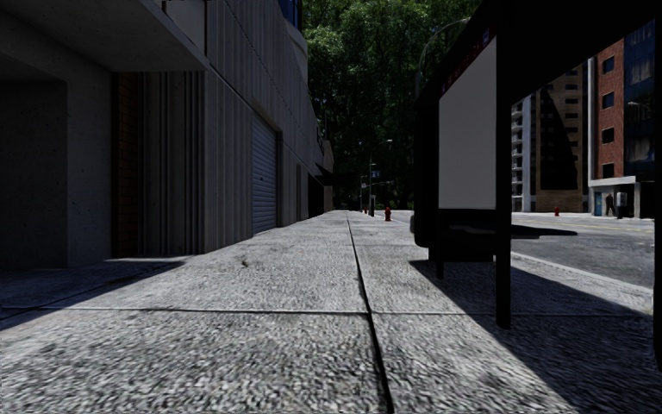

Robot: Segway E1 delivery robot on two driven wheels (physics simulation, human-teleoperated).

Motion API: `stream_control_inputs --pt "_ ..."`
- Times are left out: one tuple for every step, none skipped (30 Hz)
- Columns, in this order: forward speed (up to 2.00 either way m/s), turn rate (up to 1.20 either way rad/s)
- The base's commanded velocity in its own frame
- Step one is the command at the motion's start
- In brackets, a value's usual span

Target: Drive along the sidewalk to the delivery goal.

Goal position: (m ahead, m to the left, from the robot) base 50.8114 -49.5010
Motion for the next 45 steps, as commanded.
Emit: stream_control_inputs --pt "1.46 0.0" --pt "1.46 0.0" --pt "1.46 0.0" --pt "1.46 0.0" --pt "1.46 0.0" --pt "1.47 0.0" --pt "1.47 0.0" --pt "1.47 0.0" --pt "1.47 0.0" --pt "1.47 0.0" --pt "1.61 0.0" --pt "1.79 0.0" --pt "2.0 0.0" --pt "2.0 0.0" --pt "2.0 0.0" --pt "2.0 0.0" --pt "2.0 0.0" --pt "2.0 0.0" --pt "2.0 0.0" --pt "2.0 0.0" --pt "2.0 0.0" --pt "2.0 0.0" --pt "2.0 0.0" --pt "2.0 0.0" --pt "2.0 0.0" --pt "2.0 0.0" --pt "2.0 0.0" --pt "2.0 0.0" --pt "2.0 0.0" --pt "2.0 0.0" --pt "2.0 0.0" --pt "2.0 0.0" --pt "2.0 0.0" --pt "2.0 0.0" --pt "2.0 0.0" --pt "2.0 0.0" --pt "2.0 0.0" --pt "2.0 0.0" --pt "2.0 0.0" --pt "2.0 0.0" --pt "2.0 0.0" --pt "2.0 0.0" --pt "2.0 0.0" --pt "2.0 0.0" --pt "2.0 0.0"
